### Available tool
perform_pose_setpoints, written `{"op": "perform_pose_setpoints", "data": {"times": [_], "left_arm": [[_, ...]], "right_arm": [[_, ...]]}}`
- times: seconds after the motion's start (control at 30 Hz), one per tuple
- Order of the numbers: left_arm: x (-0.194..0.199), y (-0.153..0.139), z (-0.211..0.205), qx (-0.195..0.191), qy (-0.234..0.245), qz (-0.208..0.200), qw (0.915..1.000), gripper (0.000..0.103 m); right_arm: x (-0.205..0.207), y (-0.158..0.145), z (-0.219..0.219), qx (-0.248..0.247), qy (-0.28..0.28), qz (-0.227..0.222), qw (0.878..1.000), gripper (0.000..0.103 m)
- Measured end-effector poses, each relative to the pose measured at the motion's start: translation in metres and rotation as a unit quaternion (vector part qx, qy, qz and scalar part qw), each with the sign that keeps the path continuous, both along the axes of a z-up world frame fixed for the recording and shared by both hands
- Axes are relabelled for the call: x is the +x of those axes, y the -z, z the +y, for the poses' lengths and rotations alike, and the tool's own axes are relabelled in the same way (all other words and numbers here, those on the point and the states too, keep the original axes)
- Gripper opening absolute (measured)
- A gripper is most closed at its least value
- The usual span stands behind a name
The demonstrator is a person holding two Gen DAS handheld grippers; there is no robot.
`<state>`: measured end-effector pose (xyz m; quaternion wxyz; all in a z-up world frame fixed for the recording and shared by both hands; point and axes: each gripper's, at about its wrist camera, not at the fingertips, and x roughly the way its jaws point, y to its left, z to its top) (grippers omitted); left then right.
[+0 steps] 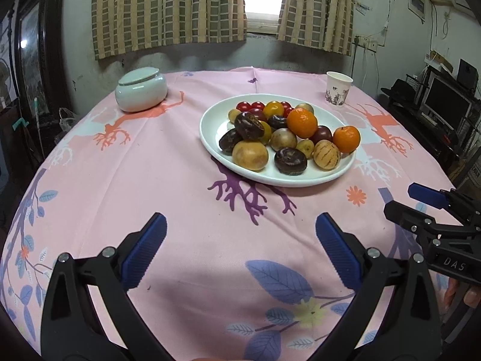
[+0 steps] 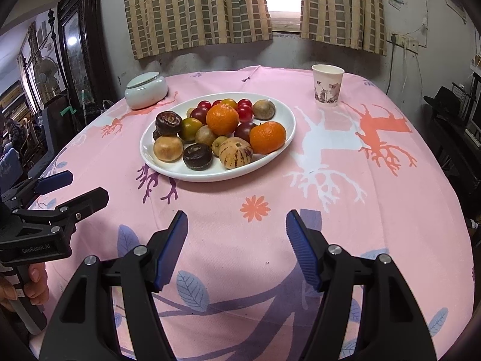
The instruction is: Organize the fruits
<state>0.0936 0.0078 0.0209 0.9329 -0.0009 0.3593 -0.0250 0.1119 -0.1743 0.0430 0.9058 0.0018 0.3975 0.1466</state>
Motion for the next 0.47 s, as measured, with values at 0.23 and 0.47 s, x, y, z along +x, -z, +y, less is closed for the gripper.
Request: {"op": "perform_pose_setpoints", "data": {"times": [0.23,0.47], "left_arm": [[0.002,0.011,-0.007,0.011,0.014,0.021,0.9996,0.101],[0.002,0.012,-0.003,-0.002,0.012,0.035,0.9993,0.101]], "right_arm": [[-0.003,0.001,0.005,-0.015,-0.003,-0.001,1.000,0.068],[-0.006,0.005,0.012,-0.032,-0.005,-0.001,0.999,0.083]]}}
